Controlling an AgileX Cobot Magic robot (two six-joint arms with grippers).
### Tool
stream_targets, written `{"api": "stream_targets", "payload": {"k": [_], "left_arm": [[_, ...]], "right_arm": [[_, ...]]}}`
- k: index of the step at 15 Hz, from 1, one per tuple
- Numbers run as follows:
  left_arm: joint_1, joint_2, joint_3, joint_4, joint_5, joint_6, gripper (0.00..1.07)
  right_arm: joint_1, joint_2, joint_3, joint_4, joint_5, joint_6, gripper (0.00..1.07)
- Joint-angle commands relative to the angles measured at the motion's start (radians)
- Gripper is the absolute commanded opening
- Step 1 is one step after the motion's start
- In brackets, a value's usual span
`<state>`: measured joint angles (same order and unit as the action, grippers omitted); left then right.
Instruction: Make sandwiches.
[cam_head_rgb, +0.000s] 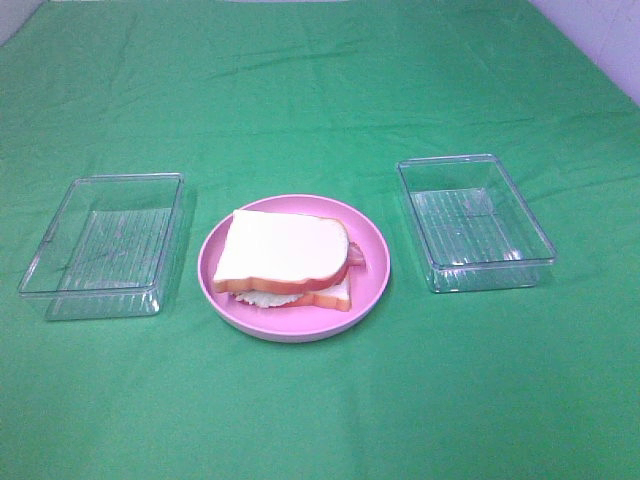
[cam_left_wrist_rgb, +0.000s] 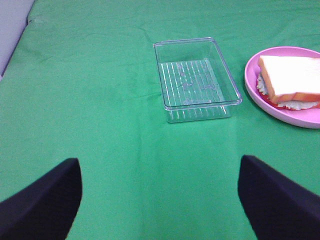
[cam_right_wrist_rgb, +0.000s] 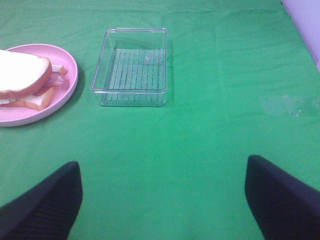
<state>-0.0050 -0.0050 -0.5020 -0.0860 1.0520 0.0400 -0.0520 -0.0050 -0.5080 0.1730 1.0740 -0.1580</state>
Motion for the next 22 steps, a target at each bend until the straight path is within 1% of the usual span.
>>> {"api": "stream_targets", "payload": {"k": [1,16,20,22], "left_arm": [[0.004,-0.022,0.003,0.000,-0.005,-0.001,0.80],[0.004,-0.022,0.003,0.000,-0.005,-0.001,0.80],[0.067,-0.022,0.003,0.001,-0.005,-0.001,0.80],[0.074,-0.022,0.003,0.001,-0.005,-0.001,0.80]], "right_arm": [[-0.007,-0.016,0.002,0.002,-0.010,-0.001,0.82],[-0.007,-0.016,0.002,0.002,-0.010,-0.001,0.82],[-0.007,-0.016,0.002,0.002,-0.010,-0.001,0.82],[-0.007,-0.016,0.002,0.002,-0.010,-0.001,0.82]]}}
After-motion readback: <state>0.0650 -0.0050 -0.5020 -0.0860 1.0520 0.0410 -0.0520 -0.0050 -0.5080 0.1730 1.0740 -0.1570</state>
